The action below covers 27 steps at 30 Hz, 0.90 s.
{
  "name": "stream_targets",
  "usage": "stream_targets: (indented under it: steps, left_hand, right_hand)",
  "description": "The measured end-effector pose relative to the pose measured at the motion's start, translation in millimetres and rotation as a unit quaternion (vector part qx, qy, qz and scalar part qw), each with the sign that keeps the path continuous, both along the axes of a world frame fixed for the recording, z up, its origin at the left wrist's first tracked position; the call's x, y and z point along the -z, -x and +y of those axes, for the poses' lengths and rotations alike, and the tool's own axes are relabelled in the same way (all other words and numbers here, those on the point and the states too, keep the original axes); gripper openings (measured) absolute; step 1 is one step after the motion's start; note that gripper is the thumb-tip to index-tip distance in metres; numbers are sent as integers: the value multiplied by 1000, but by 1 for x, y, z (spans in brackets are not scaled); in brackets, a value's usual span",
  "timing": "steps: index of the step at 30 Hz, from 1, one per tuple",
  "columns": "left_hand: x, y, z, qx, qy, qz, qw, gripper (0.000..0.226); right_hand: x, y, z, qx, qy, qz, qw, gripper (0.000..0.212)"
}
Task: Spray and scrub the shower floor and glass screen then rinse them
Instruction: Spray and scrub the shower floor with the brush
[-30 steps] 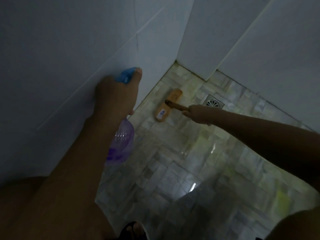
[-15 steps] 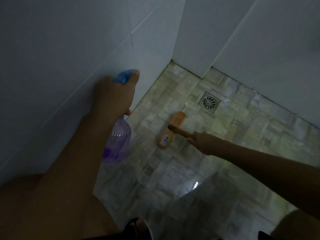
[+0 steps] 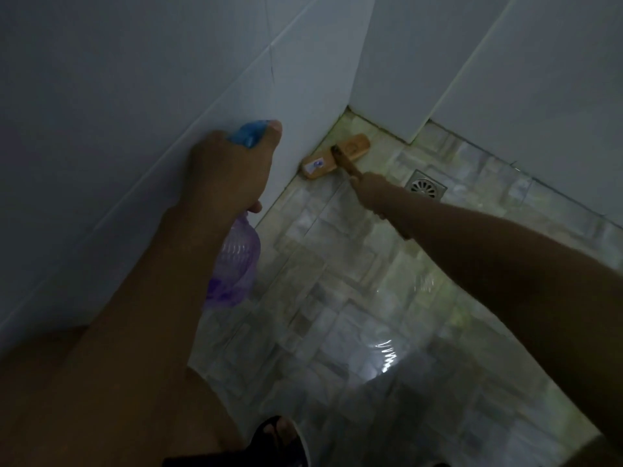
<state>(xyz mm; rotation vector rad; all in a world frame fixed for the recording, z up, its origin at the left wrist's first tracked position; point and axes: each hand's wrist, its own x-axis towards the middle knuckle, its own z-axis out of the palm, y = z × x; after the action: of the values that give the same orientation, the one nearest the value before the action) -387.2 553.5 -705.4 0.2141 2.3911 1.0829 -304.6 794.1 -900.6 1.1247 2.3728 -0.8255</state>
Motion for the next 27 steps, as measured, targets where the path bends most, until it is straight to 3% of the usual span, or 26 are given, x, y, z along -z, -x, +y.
stream_targets:
  steps: [4,10,13,17,23,27]
  left_hand:
    - [5,-3,5,0,-5,-10,1000,76]
    - [15,-8,10,2,-5,-25,1000,76]
    - [16,-7,10,-1,-11,-27,1000,75]
    - [22,-6,8,6,0,-29,1000,72]
    - [28,-10,9,24,21,-34,999,71]
    - [27,-6,13,17,20,-32,999,72]
  right_hand:
    - [11,-65,-53,-125,29,-15,992,47]
    - [0,-119,-37,-72,-2,-65,995,46]
    - [-16,-109,0,34,35,-75,996,48]
    - [-21,-65,33,65,47,-73,994,45]
    - [-16,33,75,-19,29,-54,998,48]
    - [-21,38,93,-92,5,-80,993,56]
